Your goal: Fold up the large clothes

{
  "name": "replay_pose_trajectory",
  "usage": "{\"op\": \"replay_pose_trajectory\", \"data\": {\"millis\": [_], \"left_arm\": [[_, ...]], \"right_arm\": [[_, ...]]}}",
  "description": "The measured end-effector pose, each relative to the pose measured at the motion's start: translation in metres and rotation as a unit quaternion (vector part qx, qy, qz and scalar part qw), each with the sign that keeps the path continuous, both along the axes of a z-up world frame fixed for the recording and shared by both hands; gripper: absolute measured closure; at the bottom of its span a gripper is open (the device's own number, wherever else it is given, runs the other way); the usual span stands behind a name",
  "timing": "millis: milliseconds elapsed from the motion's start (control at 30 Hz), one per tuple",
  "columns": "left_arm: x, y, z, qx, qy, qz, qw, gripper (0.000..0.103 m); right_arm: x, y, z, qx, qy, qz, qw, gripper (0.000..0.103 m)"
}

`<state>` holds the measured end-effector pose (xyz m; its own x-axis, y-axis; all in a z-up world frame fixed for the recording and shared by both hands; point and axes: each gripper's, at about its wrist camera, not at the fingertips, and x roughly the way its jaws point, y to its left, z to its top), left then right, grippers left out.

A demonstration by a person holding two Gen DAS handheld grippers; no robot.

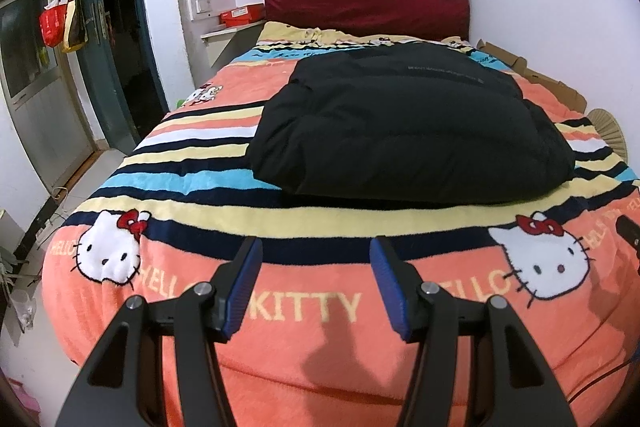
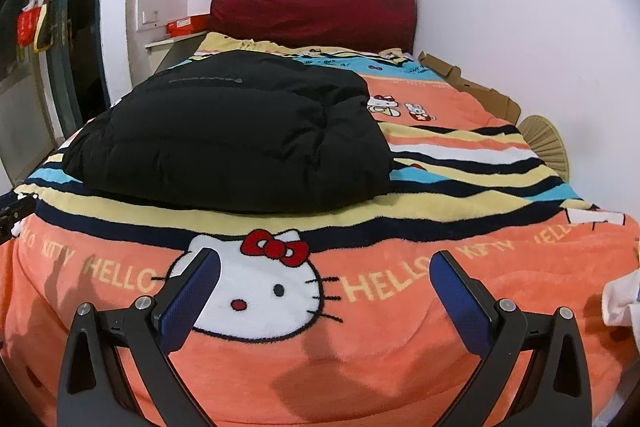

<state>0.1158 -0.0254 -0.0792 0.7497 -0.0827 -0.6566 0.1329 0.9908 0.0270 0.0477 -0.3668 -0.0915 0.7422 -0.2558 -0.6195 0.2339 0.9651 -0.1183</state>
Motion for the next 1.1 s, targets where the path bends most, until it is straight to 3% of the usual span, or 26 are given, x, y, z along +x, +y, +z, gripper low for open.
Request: {"op": "replay_pose_trajectory", "data": {"millis": [1100], "left_arm": [[-0.002, -0.023, -0.008, 0.013, 0.036, -0.031, 0.9988, 0.049]], "right_arm": [[0.001, 0.005, 0.009, -0.008, 0.010, 0.011, 1.000, 0.000]]}}
